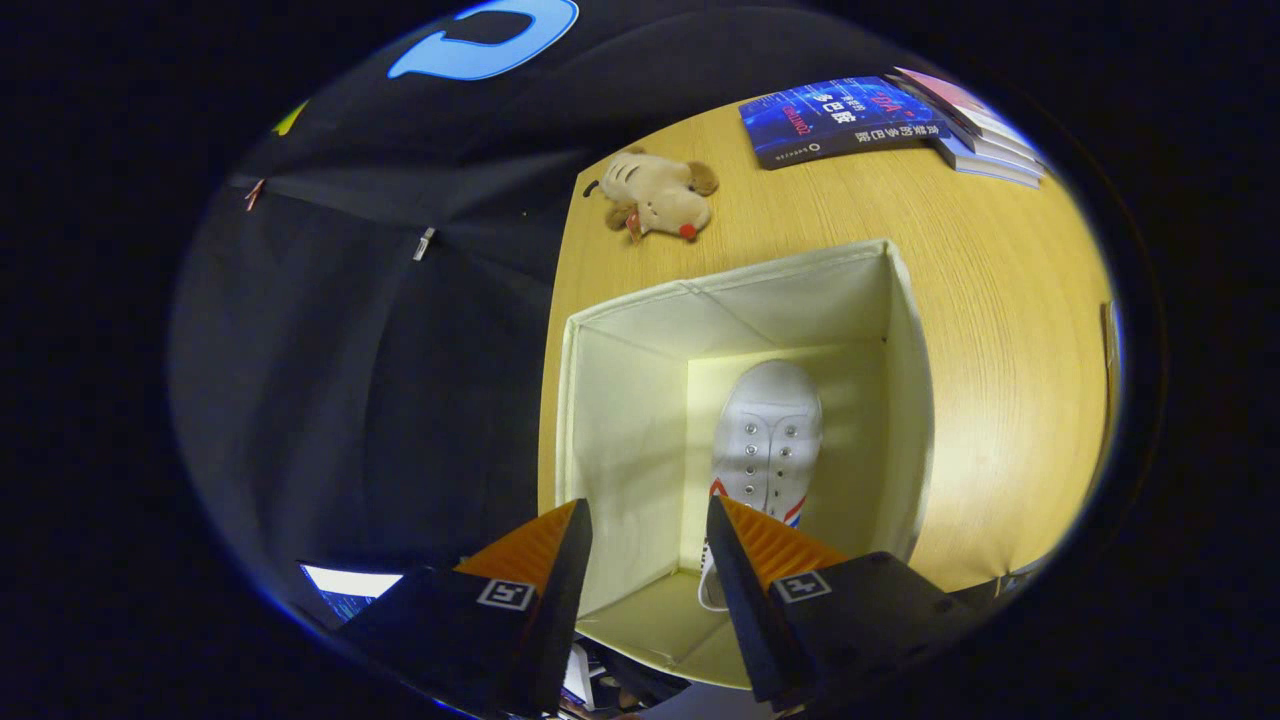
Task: Open the storage box then place both shoes into the box .Put the left shoe in first, then the right shoe, with the right side of both shoes facing outward in a uniform manner.
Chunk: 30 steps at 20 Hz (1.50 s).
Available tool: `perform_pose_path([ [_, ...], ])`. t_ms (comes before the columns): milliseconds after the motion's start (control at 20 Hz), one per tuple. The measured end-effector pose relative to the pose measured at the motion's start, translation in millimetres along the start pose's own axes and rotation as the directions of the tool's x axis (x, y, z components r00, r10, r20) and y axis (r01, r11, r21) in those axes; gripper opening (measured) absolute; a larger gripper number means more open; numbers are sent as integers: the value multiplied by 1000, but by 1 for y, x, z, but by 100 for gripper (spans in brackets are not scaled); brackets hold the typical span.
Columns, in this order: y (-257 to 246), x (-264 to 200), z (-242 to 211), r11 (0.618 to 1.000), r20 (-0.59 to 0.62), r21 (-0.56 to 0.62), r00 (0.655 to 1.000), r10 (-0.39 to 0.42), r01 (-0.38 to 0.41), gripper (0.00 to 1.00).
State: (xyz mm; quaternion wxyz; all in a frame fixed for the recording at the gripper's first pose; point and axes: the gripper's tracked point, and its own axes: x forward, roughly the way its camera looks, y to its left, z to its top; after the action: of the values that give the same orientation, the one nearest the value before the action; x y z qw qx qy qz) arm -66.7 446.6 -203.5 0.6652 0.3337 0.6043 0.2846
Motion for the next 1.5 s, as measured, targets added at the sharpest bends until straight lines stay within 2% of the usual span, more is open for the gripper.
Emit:
perform_pose_path([
  [50,2,-8,0,1000,6,-5,1000,14,-14,84],
  [150,0,-28,8,999,33,-17,999,33,-32,97],
  [300,-12,-68,25,999,89,-26,995,41,-39,97],
  [550,-76,-146,51,999,180,-34,983,-25,32,97],
  [700,-145,-187,61,992,218,-4,968,-121,124,97],
  [900,-242,-229,64,965,233,99,937,-259,242,97],
  [1000,-286,-238,62,947,227,132,921,-318,294,97],
  [1250,-397,-249,45,872,148,203,866,-477,445,97],
  [1400,-444,-246,37,845,110,235,851,-514,480,96],
  [1500,-454,-232,33,841,84,257,856,-511,476,94],
])
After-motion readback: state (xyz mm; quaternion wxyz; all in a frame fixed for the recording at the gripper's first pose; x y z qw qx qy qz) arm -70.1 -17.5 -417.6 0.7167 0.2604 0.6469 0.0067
